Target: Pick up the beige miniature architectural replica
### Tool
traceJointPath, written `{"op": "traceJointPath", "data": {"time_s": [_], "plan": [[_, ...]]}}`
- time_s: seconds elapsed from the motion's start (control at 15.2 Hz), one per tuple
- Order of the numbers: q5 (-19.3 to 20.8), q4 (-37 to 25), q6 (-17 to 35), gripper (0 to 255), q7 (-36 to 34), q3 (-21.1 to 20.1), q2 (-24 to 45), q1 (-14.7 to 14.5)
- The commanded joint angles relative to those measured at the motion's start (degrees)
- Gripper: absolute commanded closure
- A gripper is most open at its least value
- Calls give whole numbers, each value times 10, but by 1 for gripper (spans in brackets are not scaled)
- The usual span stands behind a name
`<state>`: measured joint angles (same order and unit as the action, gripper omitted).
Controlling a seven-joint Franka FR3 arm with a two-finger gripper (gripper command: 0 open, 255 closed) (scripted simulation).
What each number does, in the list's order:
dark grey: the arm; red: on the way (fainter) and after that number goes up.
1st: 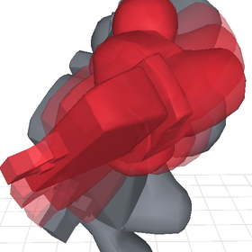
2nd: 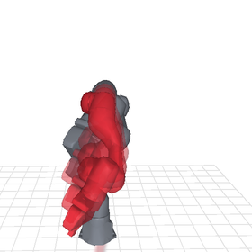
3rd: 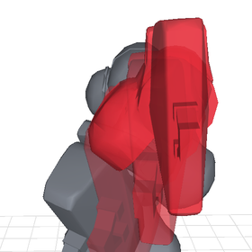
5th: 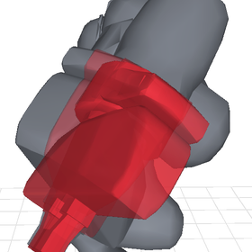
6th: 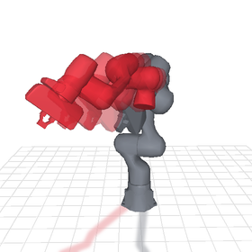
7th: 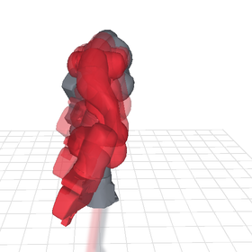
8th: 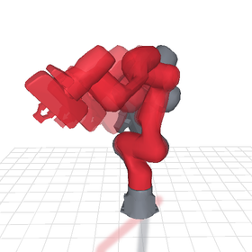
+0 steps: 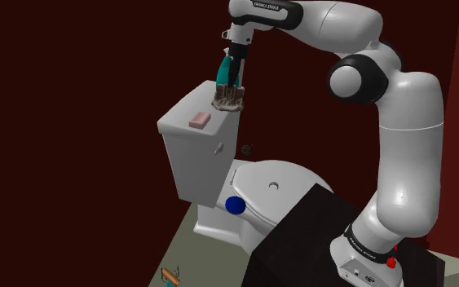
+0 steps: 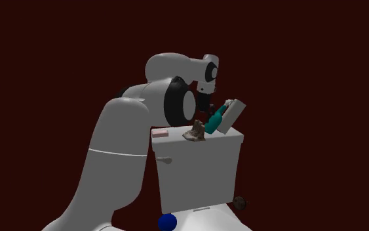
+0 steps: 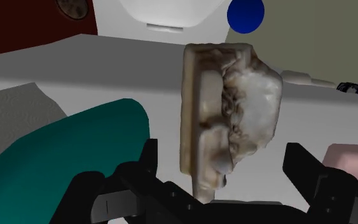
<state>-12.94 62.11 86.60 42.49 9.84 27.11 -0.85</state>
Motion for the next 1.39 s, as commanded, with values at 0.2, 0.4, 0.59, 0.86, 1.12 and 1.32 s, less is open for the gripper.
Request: {"op": "traceJointPath", "data": {"time_s": [0.2,0.4,0.59,0.86,1.12,1.32], "plan": [[2,58,44,0,7,1,-14,-5],[2,58,44,255,7,1,-14,-5],[2,58,44,255,7,1,-14,-5],[2,58,44,255,7,1,-14,-5],[1,22,16,255,3,0,-6,-2],[-1,-18,-13,255,-1,0,5,2]]}}
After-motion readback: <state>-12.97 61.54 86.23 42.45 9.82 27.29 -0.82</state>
